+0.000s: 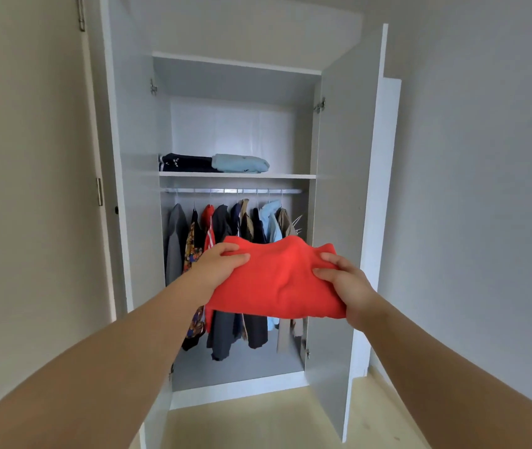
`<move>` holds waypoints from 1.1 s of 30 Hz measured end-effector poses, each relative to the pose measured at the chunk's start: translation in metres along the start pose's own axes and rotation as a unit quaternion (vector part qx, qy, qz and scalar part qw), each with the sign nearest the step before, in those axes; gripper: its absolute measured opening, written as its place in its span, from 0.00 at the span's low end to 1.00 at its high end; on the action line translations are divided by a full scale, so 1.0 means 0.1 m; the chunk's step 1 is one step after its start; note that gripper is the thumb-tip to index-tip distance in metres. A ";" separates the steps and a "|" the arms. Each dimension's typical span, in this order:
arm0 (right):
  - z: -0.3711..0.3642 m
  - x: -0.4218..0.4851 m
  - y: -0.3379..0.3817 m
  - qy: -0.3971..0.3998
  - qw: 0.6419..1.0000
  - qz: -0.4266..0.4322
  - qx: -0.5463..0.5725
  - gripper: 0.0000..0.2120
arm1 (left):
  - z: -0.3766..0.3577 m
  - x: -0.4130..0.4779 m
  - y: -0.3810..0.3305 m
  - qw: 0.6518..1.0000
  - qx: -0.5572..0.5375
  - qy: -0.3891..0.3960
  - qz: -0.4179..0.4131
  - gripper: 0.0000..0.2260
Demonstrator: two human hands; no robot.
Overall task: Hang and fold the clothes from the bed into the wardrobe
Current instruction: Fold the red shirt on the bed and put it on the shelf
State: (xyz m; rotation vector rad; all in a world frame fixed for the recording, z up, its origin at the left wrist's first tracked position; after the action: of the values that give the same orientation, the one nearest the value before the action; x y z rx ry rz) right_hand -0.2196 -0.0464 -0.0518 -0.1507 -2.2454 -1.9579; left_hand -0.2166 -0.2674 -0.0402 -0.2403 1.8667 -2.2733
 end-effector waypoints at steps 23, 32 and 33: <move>0.19 4.74 -0.16 0.031 0.995 0.045 0.088 0.18 | -1.00 4.34 -1.11 0.997 -0.005 -0.066 -0.050 0.10; 0.09 6.16 -0.10 0.021 0.991 0.091 0.091 0.16 | -1.14 5.78 -1.54 0.990 0.015 -0.075 -0.116 0.08; 0.05 6.32 -0.09 0.017 0.991 0.097 0.089 0.15 | -1.12 5.93 -1.58 0.991 0.012 -0.071 -0.113 0.08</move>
State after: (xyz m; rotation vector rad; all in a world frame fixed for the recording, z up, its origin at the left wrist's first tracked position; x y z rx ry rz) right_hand -0.8423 -0.0602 0.0553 -0.2992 -2.2742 -1.6439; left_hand -0.8254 -0.2776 0.0960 -0.6224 1.8202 -2.3465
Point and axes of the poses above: each hand's wrist, its own x-axis towards the middle knuckle, its own z-axis out of the back of the hand, y = z × x, the point moved 1 cm from there along x, towards the middle knuckle, and after that the axes turned 6 degrees about z, right-handed, at the moved point
